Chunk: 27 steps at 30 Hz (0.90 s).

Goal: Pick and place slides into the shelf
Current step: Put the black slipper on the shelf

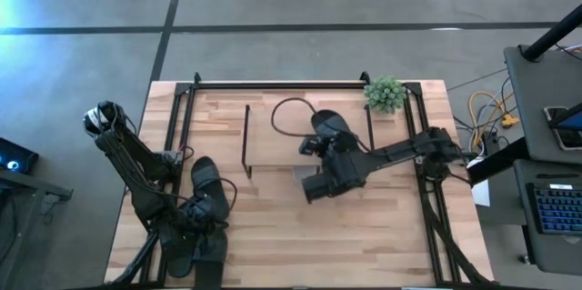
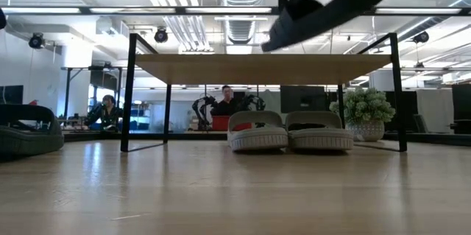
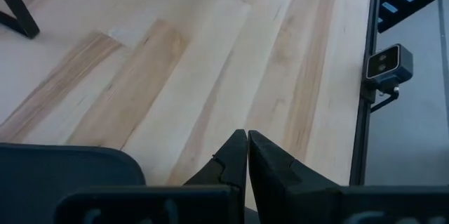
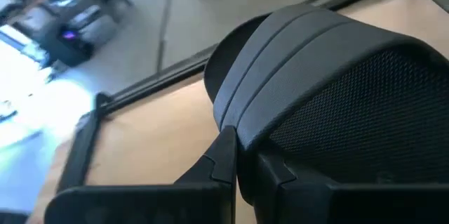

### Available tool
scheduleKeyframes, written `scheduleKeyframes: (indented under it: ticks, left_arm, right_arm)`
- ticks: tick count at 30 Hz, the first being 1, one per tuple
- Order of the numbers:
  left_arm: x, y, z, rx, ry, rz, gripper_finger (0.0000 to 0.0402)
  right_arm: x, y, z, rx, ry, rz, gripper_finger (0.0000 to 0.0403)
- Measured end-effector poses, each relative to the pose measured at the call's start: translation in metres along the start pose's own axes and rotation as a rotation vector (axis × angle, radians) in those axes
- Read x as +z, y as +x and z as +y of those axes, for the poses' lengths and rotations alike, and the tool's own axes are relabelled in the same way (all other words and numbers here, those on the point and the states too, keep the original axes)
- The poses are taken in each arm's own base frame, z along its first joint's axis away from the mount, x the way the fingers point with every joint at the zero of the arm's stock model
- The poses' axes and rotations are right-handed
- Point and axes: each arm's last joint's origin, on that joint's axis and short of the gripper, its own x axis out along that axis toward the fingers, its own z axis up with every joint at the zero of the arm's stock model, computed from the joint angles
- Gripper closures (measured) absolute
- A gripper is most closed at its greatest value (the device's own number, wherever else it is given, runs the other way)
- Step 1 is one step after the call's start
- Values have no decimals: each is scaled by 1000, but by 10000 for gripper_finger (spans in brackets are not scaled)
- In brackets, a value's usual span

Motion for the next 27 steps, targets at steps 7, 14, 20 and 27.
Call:
scheduleKeyframes:
  ticks: [7, 14, 20, 27]
  left_arm:
    - [1, 0, 0, 2, 9, -2, 402]
    - [1, 0, 0, 2, 8, -2, 402]
    - [1, 1, 0, 5, 7, -13, 402]
    - [10, 2, -1, 5, -29, -33, 402]
  right_arm:
    - [-12, 39, 4, -37, 134, 31, 390]
    - [-13, 49, -1, -49, 91, 3, 357]
    - [-13, 48, 1, -59, 70, 28, 267]
    - [-4, 36, 13, -21, 4, 60, 199]
